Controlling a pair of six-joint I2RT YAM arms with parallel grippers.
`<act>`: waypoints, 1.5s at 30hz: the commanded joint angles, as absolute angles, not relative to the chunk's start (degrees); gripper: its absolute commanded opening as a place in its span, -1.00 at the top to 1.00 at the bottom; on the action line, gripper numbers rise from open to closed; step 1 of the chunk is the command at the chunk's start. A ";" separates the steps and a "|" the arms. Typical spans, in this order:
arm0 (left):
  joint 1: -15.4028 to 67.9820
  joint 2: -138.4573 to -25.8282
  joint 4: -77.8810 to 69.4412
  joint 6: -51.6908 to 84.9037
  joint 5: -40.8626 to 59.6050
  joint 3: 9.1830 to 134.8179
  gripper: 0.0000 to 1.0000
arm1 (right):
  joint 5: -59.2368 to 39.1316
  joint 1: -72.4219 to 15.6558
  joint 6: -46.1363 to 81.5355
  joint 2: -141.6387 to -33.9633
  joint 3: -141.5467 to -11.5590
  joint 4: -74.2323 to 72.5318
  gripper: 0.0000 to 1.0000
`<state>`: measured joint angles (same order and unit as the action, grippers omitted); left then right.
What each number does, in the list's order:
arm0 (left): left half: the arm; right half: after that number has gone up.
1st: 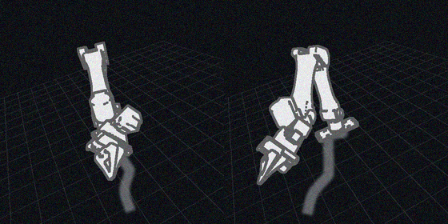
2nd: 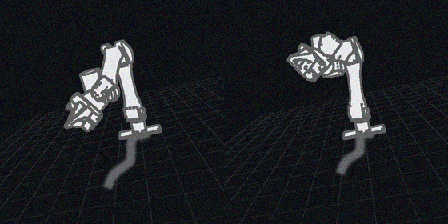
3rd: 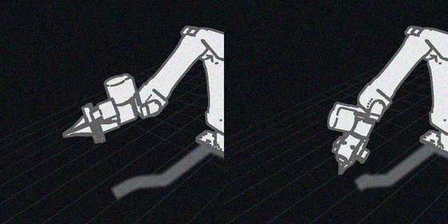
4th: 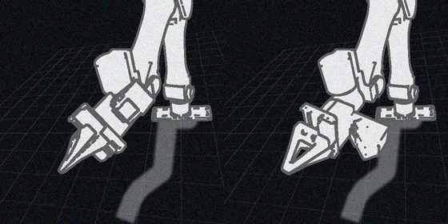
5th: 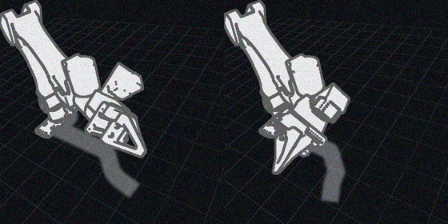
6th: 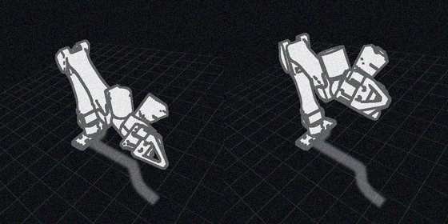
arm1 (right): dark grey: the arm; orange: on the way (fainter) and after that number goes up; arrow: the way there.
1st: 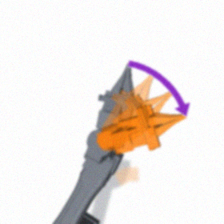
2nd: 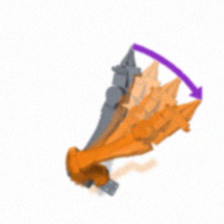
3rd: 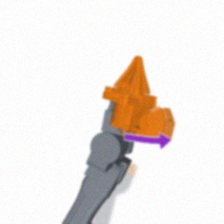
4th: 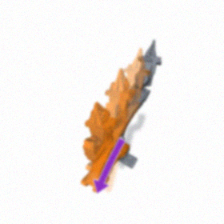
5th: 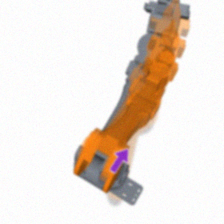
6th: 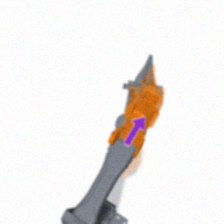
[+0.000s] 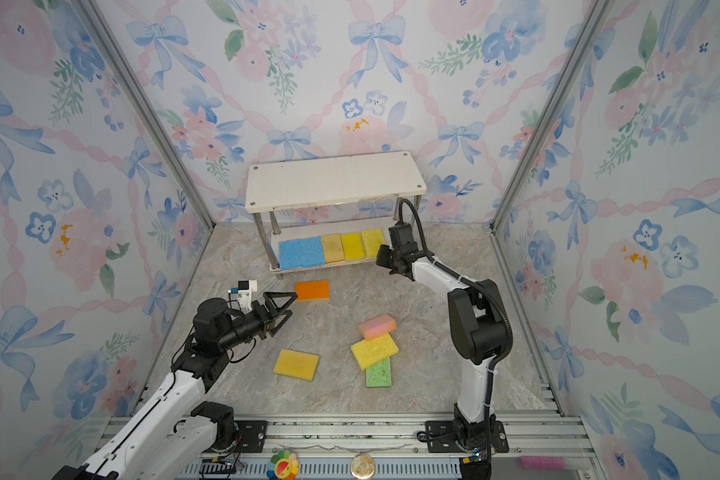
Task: Place and organize the cleaning sponges onto the shelf
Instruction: 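Open the right gripper and pull it back from the shelf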
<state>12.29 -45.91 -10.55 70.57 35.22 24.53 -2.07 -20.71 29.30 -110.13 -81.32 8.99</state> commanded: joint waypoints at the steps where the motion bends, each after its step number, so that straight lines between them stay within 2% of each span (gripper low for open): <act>1: 11.87 -45.91 -10.34 67.75 35.26 24.84 -0.96 | -1.90 -20.16 29.98 -103.16 -78.61 10.39 0.09; 13: 11.74 -47.13 -6.77 59.93 28.61 29.51 -0.96 | -6.81 -17.81 33.29 -79.42 -68.07 27.96 -0.04; 15: 11.78 -47.36 -6.78 59.85 27.77 29.36 -0.96 | -9.34 -14.99 34.32 -77.23 -67.51 30.28 -0.07; 20: 11.72 -47.00 -6.77 60.68 25.35 27.82 -0.96 | -23.80 -4.22 39.75 -77.16 -68.61 31.38 -0.15; 22: 11.77 -46.35 -6.76 61.74 23.98 26.83 -0.96 | -25.59 -0.70 41.54 -77.56 -69.44 30.82 -0.16; 25: 11.78 -46.34 -6.77 62.81 23.07 26.07 -0.96 | -28.91 3.51 44.08 -81.45 -72.81 27.23 -0.17; 31: 11.22 -46.51 -4.84 63.11 22.52 27.50 -0.96 | -35.12 6.54 47.86 -97.93 -85.91 20.31 -0.16; 40: 10.71 -44.94 -1.08 61.74 26.32 28.39 -0.96 | -43.54 6.30 58.03 -121.74 -108.33 6.03 -0.15; 45: 10.29 -42.77 0.48 61.70 26.37 27.53 -0.96 | -51.58 3.98 62.64 -132.84 -121.84 6.70 -0.13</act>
<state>10.79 -43.94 -1.30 62.76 25.30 27.16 -44.51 5.65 58.24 -129.97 -116.33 9.10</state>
